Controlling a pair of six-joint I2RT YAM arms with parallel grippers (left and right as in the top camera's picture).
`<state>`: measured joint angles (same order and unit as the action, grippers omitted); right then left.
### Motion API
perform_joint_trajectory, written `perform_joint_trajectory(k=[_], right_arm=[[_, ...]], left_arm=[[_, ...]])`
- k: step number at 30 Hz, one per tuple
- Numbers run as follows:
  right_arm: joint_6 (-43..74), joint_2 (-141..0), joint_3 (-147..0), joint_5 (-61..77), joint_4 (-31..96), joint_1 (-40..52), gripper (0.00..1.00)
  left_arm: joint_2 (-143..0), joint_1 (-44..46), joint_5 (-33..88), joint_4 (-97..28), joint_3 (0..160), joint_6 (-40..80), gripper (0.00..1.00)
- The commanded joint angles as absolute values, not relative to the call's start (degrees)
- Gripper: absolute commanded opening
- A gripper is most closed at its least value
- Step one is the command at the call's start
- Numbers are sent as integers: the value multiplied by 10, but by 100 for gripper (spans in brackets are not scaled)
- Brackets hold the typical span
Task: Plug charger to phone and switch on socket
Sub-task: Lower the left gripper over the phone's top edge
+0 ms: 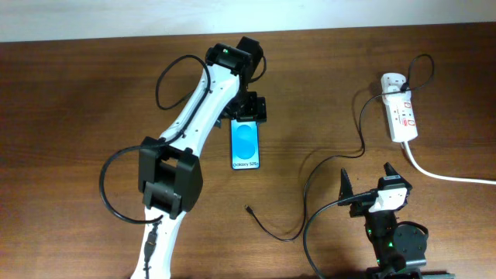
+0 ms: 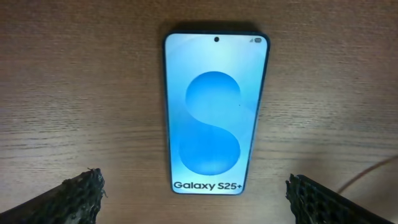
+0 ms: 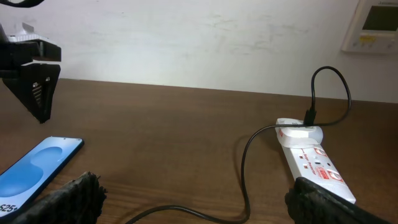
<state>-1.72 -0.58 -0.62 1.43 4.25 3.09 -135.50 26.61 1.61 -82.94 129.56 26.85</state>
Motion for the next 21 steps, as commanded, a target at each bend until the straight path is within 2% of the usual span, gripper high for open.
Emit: perform_joint_trajectory(k=[1,13,16,21], right_arm=[[-15,-2,-3,12,45,30,98],[-15,-2,-3,12,45,30,98],[-15,-2,-3,12,45,30,98],[-15,-2,-3,12,45,30,98]], left_arm=[[-1355,265,2,-829,1293,274,99],[-1408,280,2,-783,1260,261,99],[-1419,281,34,-771,1260,261,99],[-1444,283,1,-768,1260,302,99]])
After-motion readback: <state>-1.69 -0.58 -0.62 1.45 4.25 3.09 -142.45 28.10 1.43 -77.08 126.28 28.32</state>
